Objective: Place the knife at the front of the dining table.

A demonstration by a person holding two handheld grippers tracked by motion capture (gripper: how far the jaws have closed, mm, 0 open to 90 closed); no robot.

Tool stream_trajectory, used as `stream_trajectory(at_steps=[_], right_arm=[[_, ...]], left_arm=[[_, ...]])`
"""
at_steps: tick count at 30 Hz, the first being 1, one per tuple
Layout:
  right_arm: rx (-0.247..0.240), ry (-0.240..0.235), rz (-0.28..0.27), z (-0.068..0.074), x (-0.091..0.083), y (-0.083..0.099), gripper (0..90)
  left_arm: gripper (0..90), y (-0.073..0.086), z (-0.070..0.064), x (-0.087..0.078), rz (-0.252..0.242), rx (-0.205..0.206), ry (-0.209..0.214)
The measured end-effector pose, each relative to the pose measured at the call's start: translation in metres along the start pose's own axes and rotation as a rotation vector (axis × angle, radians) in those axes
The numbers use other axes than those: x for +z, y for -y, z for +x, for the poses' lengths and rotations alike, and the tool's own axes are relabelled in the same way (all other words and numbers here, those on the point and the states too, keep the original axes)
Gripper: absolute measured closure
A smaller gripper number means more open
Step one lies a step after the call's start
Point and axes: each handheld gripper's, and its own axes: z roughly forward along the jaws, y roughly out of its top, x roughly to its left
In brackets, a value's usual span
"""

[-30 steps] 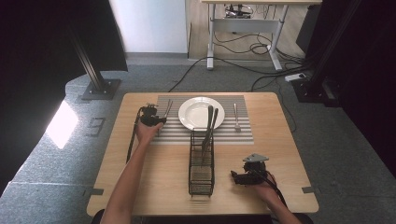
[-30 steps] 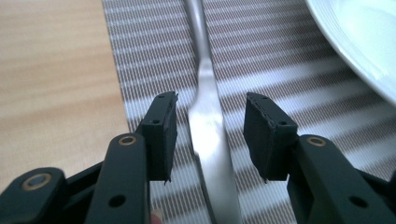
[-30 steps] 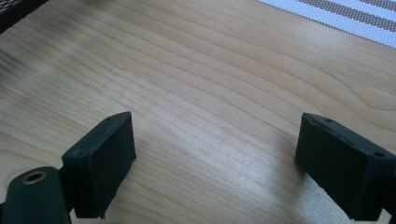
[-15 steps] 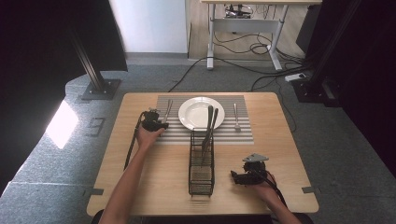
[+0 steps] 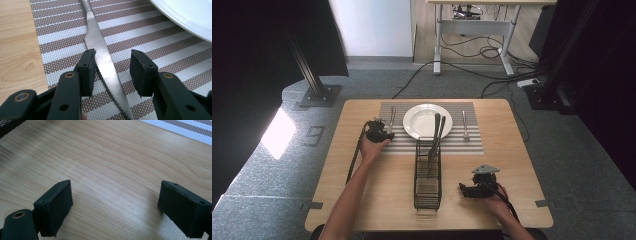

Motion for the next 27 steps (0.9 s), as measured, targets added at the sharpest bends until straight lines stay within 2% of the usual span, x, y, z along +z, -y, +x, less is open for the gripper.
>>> stream_trajectory(at_steps=[3, 5, 8, 13, 16, 21, 27], right_arm=[[0.0, 0.0, 0.0, 0.0, 0.0, 0.0, 12.3], [0.0, 0.0, 0.0, 0.0, 0.0, 0.0, 12.3], [-0.001, -0.002, -0.001, 0.0, 0.0, 0.0, 12.3], [0.0, -0.002, -0.002, 0.0, 0.0, 0.0, 11.9], [-0.003, -0.003, -0.004, 0.0, 0.001, 0.0, 11.2], [-0.006, -0.009, -0.006, -0.001, 0.002, 0.0, 10.1], [-0.004, -0.008, -0.012, -0.002, 0.003, 0.0, 9.6]], left_arm=[[51.1, 0.0, 0.0, -0.003, -0.004, 0.007, -0.007], [46.3, 0.0, -0.001, -0.009, -0.035, 0.006, -0.005], [38.9, -0.001, -0.003, -0.023, -0.077, 0.011, 0.003], [33.5, 0.005, -0.007, -0.051, -0.125, 0.034, 0.037], [32.4, 0.012, -0.01, -0.064, -0.13, 0.059, 0.056], [31.7, 0.025, -0.015, -0.083, -0.145, 0.066, 0.104], [31.6, 0.043, -0.027, -0.106, -0.156, 0.101, 0.135]])
